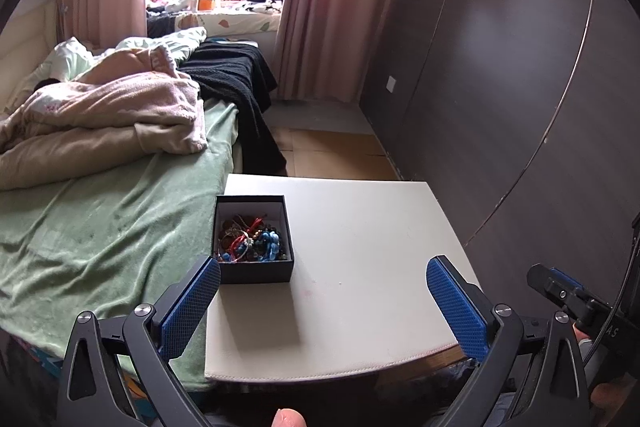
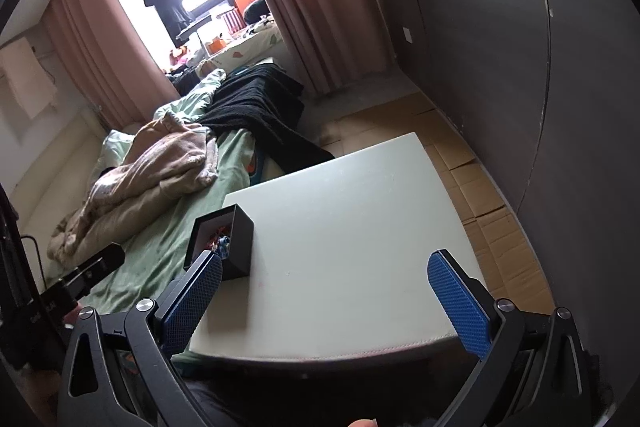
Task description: Organize jewelry
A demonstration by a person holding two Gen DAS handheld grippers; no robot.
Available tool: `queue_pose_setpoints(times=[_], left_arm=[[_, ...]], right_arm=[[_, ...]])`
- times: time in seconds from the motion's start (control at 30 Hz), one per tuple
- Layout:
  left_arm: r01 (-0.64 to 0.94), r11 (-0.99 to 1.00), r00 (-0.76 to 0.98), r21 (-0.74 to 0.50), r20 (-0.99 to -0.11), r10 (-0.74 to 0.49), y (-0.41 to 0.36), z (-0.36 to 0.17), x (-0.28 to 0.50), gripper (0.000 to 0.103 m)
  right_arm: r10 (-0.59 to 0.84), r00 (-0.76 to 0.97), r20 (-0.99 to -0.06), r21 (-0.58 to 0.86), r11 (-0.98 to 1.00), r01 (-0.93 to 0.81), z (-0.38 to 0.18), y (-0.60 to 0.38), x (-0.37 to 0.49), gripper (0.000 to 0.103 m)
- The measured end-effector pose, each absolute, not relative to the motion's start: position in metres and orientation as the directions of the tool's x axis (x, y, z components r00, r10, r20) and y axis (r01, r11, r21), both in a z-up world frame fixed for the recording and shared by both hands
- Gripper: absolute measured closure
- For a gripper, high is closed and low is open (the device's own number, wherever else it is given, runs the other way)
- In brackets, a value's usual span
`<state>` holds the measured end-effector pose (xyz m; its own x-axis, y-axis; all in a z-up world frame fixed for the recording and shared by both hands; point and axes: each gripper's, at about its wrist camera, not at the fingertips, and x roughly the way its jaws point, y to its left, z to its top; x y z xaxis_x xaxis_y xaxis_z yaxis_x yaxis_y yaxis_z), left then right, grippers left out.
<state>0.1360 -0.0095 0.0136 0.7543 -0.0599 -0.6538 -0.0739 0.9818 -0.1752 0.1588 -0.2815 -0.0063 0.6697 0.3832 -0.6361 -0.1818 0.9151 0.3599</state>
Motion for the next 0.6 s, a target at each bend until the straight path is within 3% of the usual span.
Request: queue_pose_setpoints(times=[0.6], left_arm=[[-0.061,0.988,0.739,-0.139,-0.672,-0.049,-0.015,-0.006,0.125,0.0]], right_arm=[[0.437,0.654,-0.617,0.359,0.896,-0.26,-0.011,-0.263,0.147,0.0]])
